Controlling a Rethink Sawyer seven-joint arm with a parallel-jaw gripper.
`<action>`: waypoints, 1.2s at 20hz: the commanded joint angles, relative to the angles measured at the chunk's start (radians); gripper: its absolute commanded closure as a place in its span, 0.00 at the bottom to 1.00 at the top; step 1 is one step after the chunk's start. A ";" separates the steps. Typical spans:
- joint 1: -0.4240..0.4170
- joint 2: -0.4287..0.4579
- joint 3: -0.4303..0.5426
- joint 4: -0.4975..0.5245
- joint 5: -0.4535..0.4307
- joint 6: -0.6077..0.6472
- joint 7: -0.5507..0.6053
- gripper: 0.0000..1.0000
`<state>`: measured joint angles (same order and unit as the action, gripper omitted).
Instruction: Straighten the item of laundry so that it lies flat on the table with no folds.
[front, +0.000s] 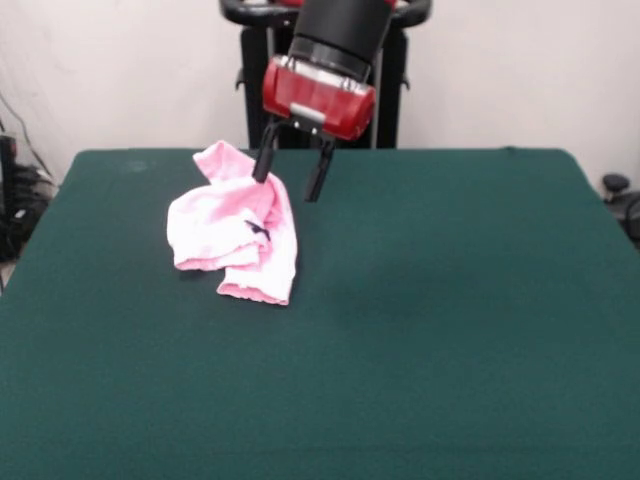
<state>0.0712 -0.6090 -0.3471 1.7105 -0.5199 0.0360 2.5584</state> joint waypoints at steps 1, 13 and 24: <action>-0.165 0.114 0.241 0.011 -0.084 0.032 -0.093 0.00; -0.121 0.233 0.130 0.011 -0.152 -0.075 0.001 0.00; -0.218 0.194 0.324 0.053 -0.190 -0.018 -0.037 0.00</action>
<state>-0.1179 -0.4085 -0.2195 1.7109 -0.6818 0.0137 2.5584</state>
